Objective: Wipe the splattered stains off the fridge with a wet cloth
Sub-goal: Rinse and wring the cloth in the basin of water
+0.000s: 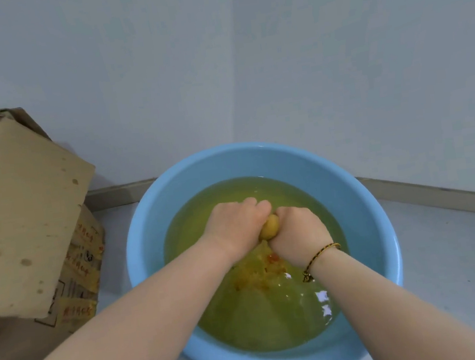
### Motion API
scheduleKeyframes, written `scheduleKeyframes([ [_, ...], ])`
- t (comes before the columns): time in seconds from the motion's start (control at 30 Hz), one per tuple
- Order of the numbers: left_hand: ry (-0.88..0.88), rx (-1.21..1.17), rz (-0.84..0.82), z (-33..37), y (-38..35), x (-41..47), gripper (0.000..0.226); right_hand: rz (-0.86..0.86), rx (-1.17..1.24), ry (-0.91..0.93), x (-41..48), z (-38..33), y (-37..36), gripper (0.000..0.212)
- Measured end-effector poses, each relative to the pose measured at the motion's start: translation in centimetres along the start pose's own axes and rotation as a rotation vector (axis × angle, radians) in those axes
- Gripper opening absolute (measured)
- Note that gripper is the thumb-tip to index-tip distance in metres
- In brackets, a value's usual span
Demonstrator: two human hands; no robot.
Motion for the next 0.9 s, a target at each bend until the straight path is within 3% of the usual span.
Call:
scheduleKeyframes([
  [0.1,-0.026,-0.017,0.083,-0.3,-0.1,-0.4,0.022,-0.045,0.014,0.041,0.2,-0.2,0.1,0.024],
  [0.2,-0.004,-0.070,0.047,-0.5,-1.0,-0.2,0.023,-0.127,-0.003,0.053,0.5,0.0,0.1,0.025],
  [0.27,0.069,-0.173,0.029,-1.0,-0.9,0.2,0.020,-0.094,-0.016,0.058,0.7,0.0,0.9,0.022],
  [0.33,0.147,-0.298,0.029,-1.7,-0.4,0.5,0.022,-0.014,0.005,0.059,0.5,-0.1,2.2,0.005],
  [0.47,0.237,-0.456,0.020,-2.0,1.5,-0.1,0.038,-0.004,0.004,0.101,-0.3,-0.5,4.5,0.061],
  [0.57,0.388,-0.702,0.029,-3.1,4.3,-1.3,0.045,0.084,0.310,-0.047,-2.4,0.2,8.8,0.077],
  [0.67,0.497,-0.994,0.097,-3.6,9.1,-2.5,0.045,0.097,0.904,-0.277,-5.1,0.9,12.9,0.056],
  [0.77,0.471,-1.131,0.102,-2.1,15.8,-4.0,0.043,-0.025,1.427,-0.295,-7.8,-3.0,16.7,0.032],
  [0.83,0.410,-1.165,0.102,-0.9,20.4,-5.0,0.043,0.008,1.543,-0.281,-9.2,-5.5,20.2,0.028],
  [0.9,0.304,-1.170,0.128,0.4,25.9,-6.3,0.042,0.098,1.507,-0.298,-11.2,-7.5,24.8,0.019],
])
Point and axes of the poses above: each hand's wrist, its own x-axis towards the middle knuckle, its own y-axis out of the back of the hand, z = x × y, the point moved 7 cm from there along x, towards the middle knuckle, and after that the axes turned 9 degrees about -z, right-handed, at the moved point
